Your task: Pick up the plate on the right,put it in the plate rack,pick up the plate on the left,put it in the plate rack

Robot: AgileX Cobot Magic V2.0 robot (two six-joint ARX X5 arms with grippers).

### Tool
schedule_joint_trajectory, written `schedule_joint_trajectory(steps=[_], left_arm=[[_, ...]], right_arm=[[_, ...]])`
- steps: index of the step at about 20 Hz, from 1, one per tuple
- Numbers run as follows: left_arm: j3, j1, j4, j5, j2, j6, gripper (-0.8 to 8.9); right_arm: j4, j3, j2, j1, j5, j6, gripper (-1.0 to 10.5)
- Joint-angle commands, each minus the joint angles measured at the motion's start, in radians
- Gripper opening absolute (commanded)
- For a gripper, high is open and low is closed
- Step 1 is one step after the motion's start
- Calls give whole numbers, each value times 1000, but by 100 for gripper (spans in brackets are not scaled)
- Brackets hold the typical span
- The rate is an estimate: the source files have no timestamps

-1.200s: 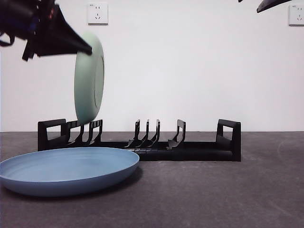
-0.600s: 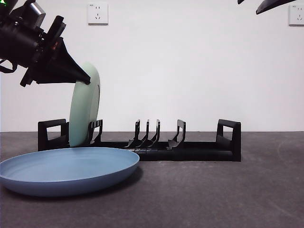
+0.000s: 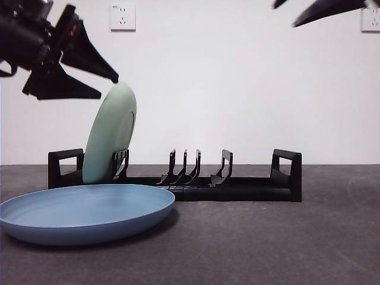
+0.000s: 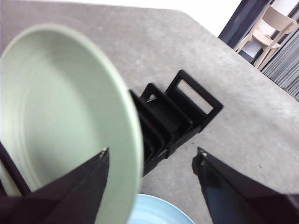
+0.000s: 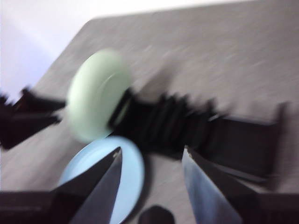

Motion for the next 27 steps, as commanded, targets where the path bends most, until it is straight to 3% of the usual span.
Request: schedule_joint_trajectory(steps=[1, 4, 10, 15, 20, 24, 27], left_arm=[[3, -16, -35, -8, -57, 83, 316], [3, -47, -121, -93, -155, 153, 316], [4, -218, -310, -430, -404, 306, 316], [4, -385, -390, -632, -482, 350, 315], [4, -482, -410, -715, -482, 350, 315], [4, -493, -412, -743, -482, 351, 315], [4, -493, -412, -750, -481, 351, 315]], right_arm=[[-2, 2, 55, 35, -56, 6, 218], [-2, 2, 142, 95, -79, 6, 218], [48, 2, 407, 231, -80, 26, 218], [133, 2, 591, 280, -80, 73, 217], [211, 2, 713, 296, -80, 109, 165], [232, 2, 753, 299, -80, 127, 149], [232, 2, 760, 300, -79, 138, 9]])
